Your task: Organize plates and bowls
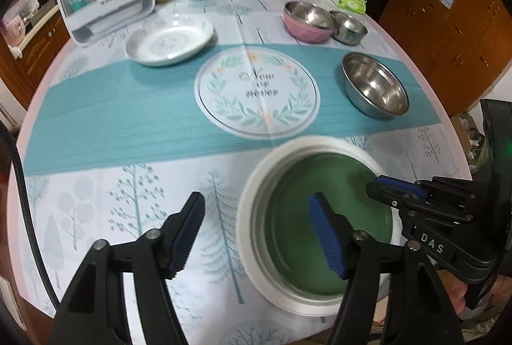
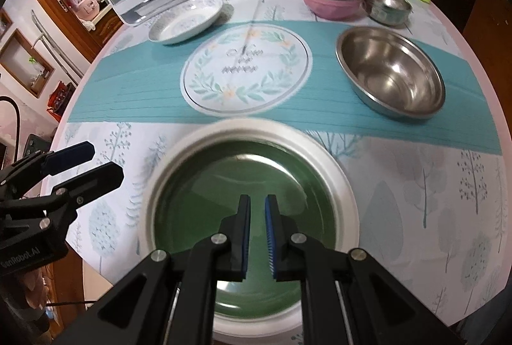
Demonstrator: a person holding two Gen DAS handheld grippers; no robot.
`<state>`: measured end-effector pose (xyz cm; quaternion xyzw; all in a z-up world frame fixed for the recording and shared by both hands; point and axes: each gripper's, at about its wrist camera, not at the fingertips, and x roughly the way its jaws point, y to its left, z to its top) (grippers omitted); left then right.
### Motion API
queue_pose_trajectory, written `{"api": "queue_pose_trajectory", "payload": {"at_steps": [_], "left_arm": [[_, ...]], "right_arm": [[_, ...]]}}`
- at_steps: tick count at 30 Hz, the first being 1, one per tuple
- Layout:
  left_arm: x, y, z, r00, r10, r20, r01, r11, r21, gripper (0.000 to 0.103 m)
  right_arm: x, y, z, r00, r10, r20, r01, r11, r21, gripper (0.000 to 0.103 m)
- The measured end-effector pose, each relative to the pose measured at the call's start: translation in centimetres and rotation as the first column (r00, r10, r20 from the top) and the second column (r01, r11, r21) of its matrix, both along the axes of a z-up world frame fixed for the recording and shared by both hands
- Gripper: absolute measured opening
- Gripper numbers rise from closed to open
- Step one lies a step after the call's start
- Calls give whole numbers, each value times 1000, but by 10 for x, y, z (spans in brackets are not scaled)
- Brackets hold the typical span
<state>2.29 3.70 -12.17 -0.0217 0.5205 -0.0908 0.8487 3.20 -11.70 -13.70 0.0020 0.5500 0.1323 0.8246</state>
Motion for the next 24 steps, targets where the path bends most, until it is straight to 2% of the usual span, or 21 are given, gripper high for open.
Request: {"api": "queue_pose_trajectory", "payload": {"at_steps": [4, 8, 15, 24], "left_arm": [[10, 12, 10, 999, 26, 24, -26, 1000, 14, 78], [26, 30, 22, 998, 57, 36, -58, 998, 15, 82], [58, 68, 49, 991, 109, 76, -113, 992, 48, 82], [118, 135, 99, 975, 179, 133, -187, 981, 43, 83]], "right_arm": [[10, 10, 14, 1000, 15, 28, -15, 1000, 5, 9], [23, 20, 27, 998, 29, 55, -29, 1000, 2, 9], [58, 33, 60, 993, 41, 111, -42, 999, 6, 9], [132, 53, 113, 992, 35, 124, -49, 993, 112, 9]]}}
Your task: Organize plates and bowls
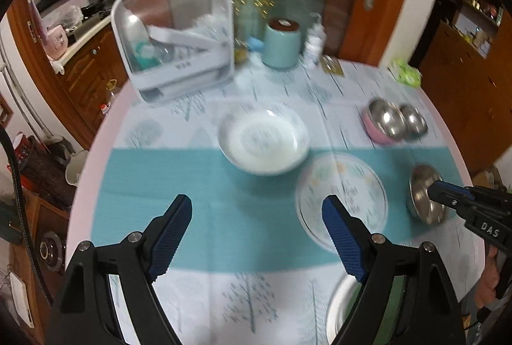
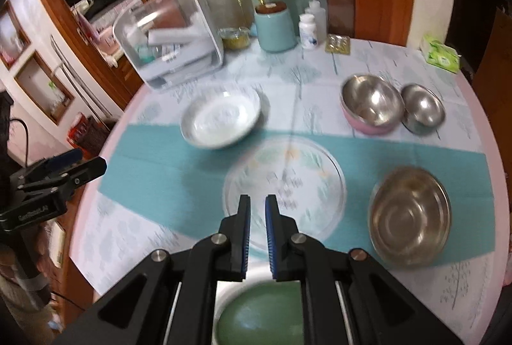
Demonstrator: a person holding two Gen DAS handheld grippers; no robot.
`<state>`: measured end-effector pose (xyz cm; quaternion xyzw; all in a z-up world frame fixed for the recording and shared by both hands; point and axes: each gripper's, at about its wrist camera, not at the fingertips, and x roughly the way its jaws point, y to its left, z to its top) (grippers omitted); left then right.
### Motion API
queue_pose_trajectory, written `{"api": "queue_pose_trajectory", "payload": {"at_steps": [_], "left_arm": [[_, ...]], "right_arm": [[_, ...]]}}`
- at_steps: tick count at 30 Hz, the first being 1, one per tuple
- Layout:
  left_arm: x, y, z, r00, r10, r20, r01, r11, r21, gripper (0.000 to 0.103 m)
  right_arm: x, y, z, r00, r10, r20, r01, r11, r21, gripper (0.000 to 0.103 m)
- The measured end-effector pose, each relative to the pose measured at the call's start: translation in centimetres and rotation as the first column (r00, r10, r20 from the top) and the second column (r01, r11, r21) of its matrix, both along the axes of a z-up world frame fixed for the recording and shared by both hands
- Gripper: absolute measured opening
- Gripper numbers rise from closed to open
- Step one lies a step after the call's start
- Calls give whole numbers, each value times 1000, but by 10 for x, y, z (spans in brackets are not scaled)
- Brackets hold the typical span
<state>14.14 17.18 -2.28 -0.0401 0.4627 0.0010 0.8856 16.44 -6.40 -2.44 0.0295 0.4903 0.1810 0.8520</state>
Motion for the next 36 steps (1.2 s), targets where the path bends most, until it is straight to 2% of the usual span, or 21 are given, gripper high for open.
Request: {"api": "queue_pose_trajectory", "payload": {"at_steps": [5, 10, 14, 20, 25, 29, 31, 33, 36], "left_arm": [[45, 26, 8, 1000, 21, -14, -21, 1000, -13, 83], [98, 39, -5, 998, 19, -62, -22, 999, -38, 83], [133, 45, -33, 996, 20, -90, -24, 999, -40, 83], [175, 53, -95, 982, 30, -187, -47, 995, -90, 83], [204, 58, -140, 966, 35, -255, -62, 993, -99, 81], [216, 60, -164, 957, 25, -290, -65, 990, -127, 81], [221, 60, -175, 950, 8, -312, -53, 989, -137, 81], [224, 59, -183, 946, -1, -323, -44, 990, -133, 79], [228, 58, -190, 940, -28, -340, -26, 988, -153, 66]], "right_arm": [[49, 23, 22, 1000, 3, 11, -4, 1000, 26, 9], [100, 46, 18, 1000, 5, -23, -5, 1000, 24, 10], [145, 64, -12, 994, 19, -105, -15, 999, 36, 10], [187, 80, -76, 979, -16, -204, 17, 1000, 3, 10], [210, 82, -120, 957, -50, -285, 51, 999, -4, 10], [222, 81, -140, 944, -62, -323, 73, 997, 19, 10], [226, 84, -149, 941, -69, -331, 74, 997, 2, 10], [229, 85, -156, 937, -63, -345, 69, 998, 4, 10], [232, 87, -165, 929, -54, -367, 60, 998, 5, 10]]}}
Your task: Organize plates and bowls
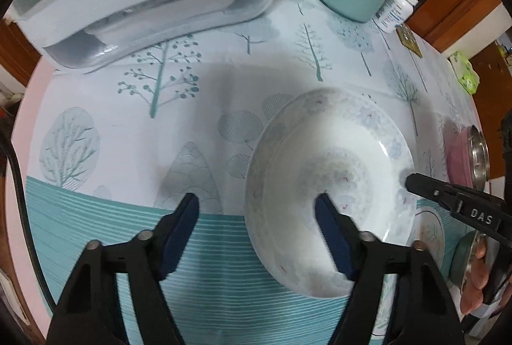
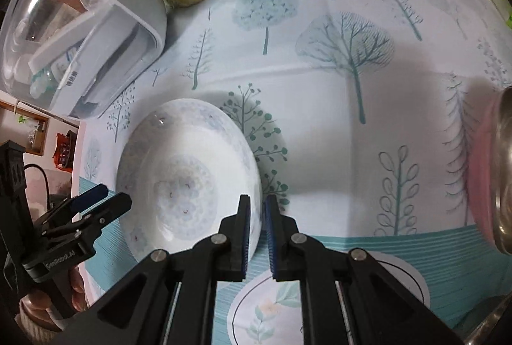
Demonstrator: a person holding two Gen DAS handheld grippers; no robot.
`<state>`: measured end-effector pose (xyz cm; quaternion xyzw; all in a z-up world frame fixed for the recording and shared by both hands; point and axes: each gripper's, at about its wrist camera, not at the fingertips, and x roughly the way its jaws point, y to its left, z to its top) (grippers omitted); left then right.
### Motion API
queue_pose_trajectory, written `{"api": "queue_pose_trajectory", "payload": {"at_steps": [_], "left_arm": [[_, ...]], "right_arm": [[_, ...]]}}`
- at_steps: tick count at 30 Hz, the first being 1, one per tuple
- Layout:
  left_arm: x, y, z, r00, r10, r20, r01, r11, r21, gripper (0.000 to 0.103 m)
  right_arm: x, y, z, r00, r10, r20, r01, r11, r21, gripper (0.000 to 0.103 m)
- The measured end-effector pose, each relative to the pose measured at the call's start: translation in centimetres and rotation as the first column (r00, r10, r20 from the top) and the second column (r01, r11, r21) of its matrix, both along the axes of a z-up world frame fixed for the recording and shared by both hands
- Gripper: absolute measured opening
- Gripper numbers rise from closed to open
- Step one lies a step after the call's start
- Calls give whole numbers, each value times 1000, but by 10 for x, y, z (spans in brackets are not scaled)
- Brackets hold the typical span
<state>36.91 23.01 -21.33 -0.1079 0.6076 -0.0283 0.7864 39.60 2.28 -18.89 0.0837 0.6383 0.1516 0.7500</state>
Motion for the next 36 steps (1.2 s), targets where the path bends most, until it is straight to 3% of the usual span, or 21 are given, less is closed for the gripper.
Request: {"api": "queue_pose_trajectory", "payload": {"at_steps": [6, 11, 25, 36], "left_arm": [[6, 0, -8, 999, -18, -40, 16, 998, -57, 38], [6, 5, -16, 997, 4, -74, -9, 998, -62, 10], [-13, 3, -9, 997, -12, -73, 9, 999, -31, 9], [-80, -31, 52, 997, -69, -38, 68, 998, -15, 7]], "right_arm": [[2, 1, -7, 1000, 12, -12, -12, 1000, 15, 7], [2, 1, -6, 1000, 21, -6, -21, 1000, 20, 6], [-10, 1, -4, 999, 35, -18, -35, 999, 19, 5], [-72, -34, 45, 999, 46, 7, -46, 998, 46, 5]]}}
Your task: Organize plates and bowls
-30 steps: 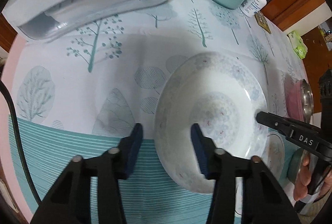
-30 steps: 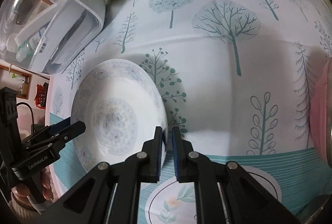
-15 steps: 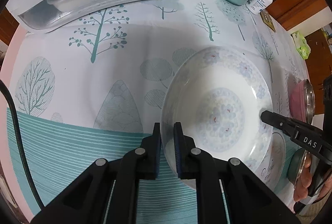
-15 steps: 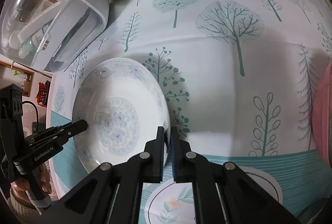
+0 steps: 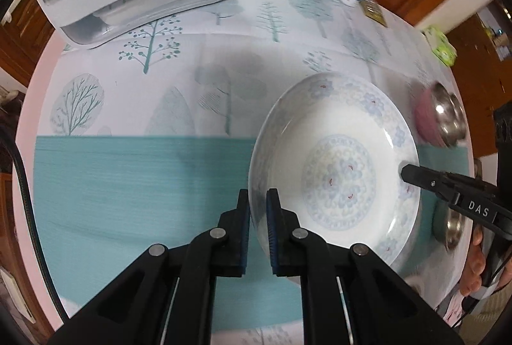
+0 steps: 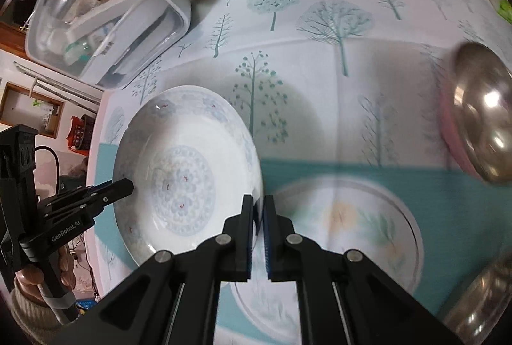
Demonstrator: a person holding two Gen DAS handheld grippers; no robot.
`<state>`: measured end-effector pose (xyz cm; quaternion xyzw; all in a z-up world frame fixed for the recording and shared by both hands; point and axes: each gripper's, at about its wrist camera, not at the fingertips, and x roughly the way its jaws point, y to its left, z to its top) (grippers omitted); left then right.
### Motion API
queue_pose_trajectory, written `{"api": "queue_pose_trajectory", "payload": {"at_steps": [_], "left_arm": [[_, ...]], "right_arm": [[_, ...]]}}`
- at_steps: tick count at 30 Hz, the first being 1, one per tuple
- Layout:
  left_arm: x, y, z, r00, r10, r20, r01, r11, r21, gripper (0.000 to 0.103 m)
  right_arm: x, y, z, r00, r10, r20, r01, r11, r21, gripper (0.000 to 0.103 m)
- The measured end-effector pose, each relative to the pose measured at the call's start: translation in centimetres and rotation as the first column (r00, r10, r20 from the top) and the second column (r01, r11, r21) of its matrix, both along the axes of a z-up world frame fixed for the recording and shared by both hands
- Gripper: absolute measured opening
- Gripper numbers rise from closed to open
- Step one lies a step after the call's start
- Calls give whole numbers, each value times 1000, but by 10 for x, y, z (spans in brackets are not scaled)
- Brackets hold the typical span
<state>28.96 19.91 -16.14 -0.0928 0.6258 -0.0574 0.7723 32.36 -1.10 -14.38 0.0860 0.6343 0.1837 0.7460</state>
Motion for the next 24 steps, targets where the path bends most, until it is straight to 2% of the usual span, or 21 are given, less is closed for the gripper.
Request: {"api": "queue_pose_trajectory", "payload": {"at_steps": [6, 8, 9, 11, 12, 15, 17, 20, 22, 24], "left_arm": [[-55, -46, 37, 998, -59, 24, 60, 998, -17, 5], [-73, -61, 50, 995, -89, 49, 93, 992, -81, 1], [-85, -73, 60, 992, -106, 71, 112, 990, -81, 1], [-109, -106, 78, 979, -156, 134, 168, 982, -82, 1], [-119, -119, 80, 976, -158, 148, 174, 980, -101, 1], [-142, -149, 64, 976, -185, 111, 199, 971, -133, 1], [-151, -154, 52, 980, -173, 99, 186, 973, -134, 2], [-151, -138, 35, 987, -129, 92, 135, 989, -62, 2], [-147, -118, 15, 996, -83, 44, 84, 996, -27, 2], [-139, -101, -8, 999, -41, -12, 41, 999, -23, 3]], "right_arm": [[-58, -46, 26, 1000, -20, -8, 20, 999, -29, 5], [-82, -61, 38, 1000, -8, -12, 9, 999, 40, 7], [-91, -64, 41, 1000, 4, -18, -3, 998, 56, 11], [-123, -62, 47, 998, 42, 55, -37, 996, -78, 8], [-131, -66, 44, 998, 32, 58, -27, 997, -75, 8], [-146, -78, 12, 1000, 31, 5, -30, 996, -83, 7], [-148, -92, -7, 999, -19, -36, 16, 997, -70, 6], [-146, -107, -13, 996, -71, -52, 70, 997, -24, 6], [-147, -107, -10, 997, -63, -36, 63, 998, -15, 6], [-148, -105, -7, 998, -58, -28, 58, 998, -11, 6]]}}
